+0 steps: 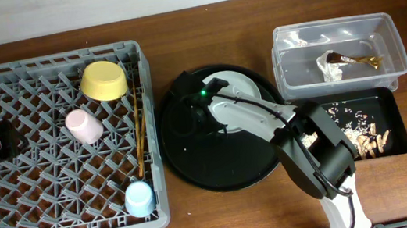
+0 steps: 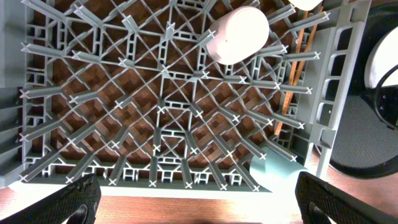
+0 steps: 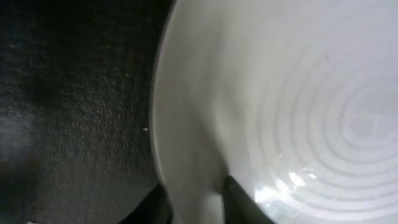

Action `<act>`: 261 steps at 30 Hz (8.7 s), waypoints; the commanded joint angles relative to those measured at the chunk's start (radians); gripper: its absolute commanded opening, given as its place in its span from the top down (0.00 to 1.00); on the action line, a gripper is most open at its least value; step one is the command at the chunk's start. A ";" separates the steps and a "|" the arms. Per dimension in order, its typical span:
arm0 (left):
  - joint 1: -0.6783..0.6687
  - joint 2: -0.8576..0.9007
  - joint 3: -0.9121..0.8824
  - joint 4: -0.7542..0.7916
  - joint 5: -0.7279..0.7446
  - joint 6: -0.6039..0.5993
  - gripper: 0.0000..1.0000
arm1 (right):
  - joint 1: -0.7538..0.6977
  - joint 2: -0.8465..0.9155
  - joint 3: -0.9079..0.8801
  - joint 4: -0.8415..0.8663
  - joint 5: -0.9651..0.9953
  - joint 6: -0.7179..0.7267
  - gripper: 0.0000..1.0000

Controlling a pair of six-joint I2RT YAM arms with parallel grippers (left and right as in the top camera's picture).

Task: Sort waste into correct bins and load items into the dishwasher rack

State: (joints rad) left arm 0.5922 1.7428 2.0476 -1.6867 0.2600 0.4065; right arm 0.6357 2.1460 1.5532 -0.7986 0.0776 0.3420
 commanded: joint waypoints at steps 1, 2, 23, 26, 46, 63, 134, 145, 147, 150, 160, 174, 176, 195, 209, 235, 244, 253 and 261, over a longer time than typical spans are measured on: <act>0.000 -0.004 0.000 -0.001 0.002 -0.002 0.01 | -0.001 -0.011 -0.029 0.021 0.002 0.011 0.96; 0.000 -0.004 0.000 -0.001 0.002 -0.002 0.01 | -0.001 -0.011 -0.029 0.019 0.002 0.011 0.96; 0.000 -0.004 0.000 -0.001 0.002 -0.002 0.01 | -0.041 -0.365 0.524 -0.135 -0.738 0.106 0.96; 0.000 -0.004 0.000 -0.001 0.002 -0.002 0.01 | -0.036 -0.365 0.460 0.043 -0.832 0.244 0.96; 0.000 -0.004 0.000 -0.001 0.002 -0.002 0.01 | 0.123 -0.358 -0.244 1.203 -0.687 0.949 0.96; 0.000 -0.004 0.000 -0.001 0.002 -0.002 0.01 | 0.143 -0.246 -0.268 1.181 -0.626 0.887 0.96; 0.000 -0.004 0.000 -0.001 0.002 -0.002 0.01 | -0.457 -1.103 0.163 -0.174 0.142 -0.261 0.01; 0.000 -0.004 0.000 -0.001 0.002 -0.002 0.00 | -0.595 -1.812 -0.665 0.340 0.082 -0.260 0.01; 0.000 -0.004 0.000 -0.001 0.002 -0.002 0.01 | -0.620 -1.973 -0.862 0.415 0.055 -0.260 0.01; 0.000 -0.004 0.000 -0.001 0.002 -0.002 0.01 | -0.653 -2.148 -1.103 0.565 -0.014 -0.260 0.01; 0.000 -0.004 0.000 -0.001 0.002 -0.002 0.01 | -0.648 -2.143 -1.521 0.988 -0.094 -0.160 0.01; 0.000 -0.004 0.000 -0.001 0.002 -0.002 0.01 | -0.649 -2.142 -1.548 0.720 -0.093 -0.169 0.01; 0.000 -0.004 0.000 -0.001 0.002 -0.002 0.01 | -0.649 -2.142 -1.548 0.720 -0.093 -0.169 0.01; 0.000 -0.004 0.000 -0.001 0.002 -0.002 0.01 | -0.649 -2.140 -1.548 0.720 -0.093 -0.169 0.01; -0.113 -0.096 -0.001 0.002 0.002 -0.002 0.01 | -0.649 -2.140 -1.548 0.720 -0.093 -0.169 0.01; -0.660 -1.007 -0.854 0.243 -0.018 -0.002 0.01 | -0.649 -2.140 -1.548 0.719 -0.093 -0.169 0.01; -0.660 -1.303 -1.317 1.372 0.183 -0.002 0.01 | -0.649 -2.140 -1.548 0.720 -0.093 -0.169 0.01; -0.595 -1.505 -1.793 1.874 0.185 -0.171 0.01 | -0.649 -2.140 -1.548 0.720 -0.093 -0.169 0.01; -0.573 -1.609 -2.007 1.994 0.103 -0.227 0.01 | -0.649 -2.140 -1.548 0.720 -0.093 -0.169 0.01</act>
State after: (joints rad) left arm 0.0139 0.1738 0.1078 0.2840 0.4145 0.2291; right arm -0.0090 0.0113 0.0101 -0.0746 -0.0067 0.1795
